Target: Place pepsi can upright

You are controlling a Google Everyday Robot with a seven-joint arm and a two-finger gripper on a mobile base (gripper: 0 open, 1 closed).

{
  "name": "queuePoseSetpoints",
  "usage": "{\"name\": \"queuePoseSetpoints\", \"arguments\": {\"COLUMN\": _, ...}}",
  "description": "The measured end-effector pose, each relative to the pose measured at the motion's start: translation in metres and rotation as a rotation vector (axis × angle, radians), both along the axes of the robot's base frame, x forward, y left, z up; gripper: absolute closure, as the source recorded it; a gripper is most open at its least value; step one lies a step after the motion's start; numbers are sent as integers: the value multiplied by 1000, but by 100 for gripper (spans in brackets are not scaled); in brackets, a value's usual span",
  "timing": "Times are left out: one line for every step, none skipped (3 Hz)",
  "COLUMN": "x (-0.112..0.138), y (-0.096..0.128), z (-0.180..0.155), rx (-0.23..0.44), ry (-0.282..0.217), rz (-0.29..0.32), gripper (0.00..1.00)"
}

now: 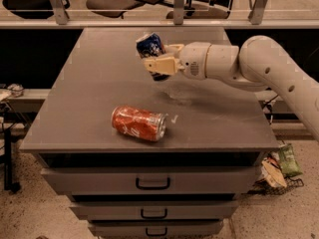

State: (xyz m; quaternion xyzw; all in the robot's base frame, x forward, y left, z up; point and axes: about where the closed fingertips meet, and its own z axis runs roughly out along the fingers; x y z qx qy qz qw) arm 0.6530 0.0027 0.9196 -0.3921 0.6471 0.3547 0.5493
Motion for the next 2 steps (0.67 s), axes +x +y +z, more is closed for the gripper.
{"name": "queuePoseSetpoints", "arguments": {"x": -15, "y": -18, "z": -17, "rx": 46, "ry": 14, "rz": 27, "gripper": 92}}
{"name": "queuePoseSetpoints", "arguments": {"x": -28, "y": -30, "z": -28, "rx": 72, "ry": 26, "rz": 56, "gripper": 75}}
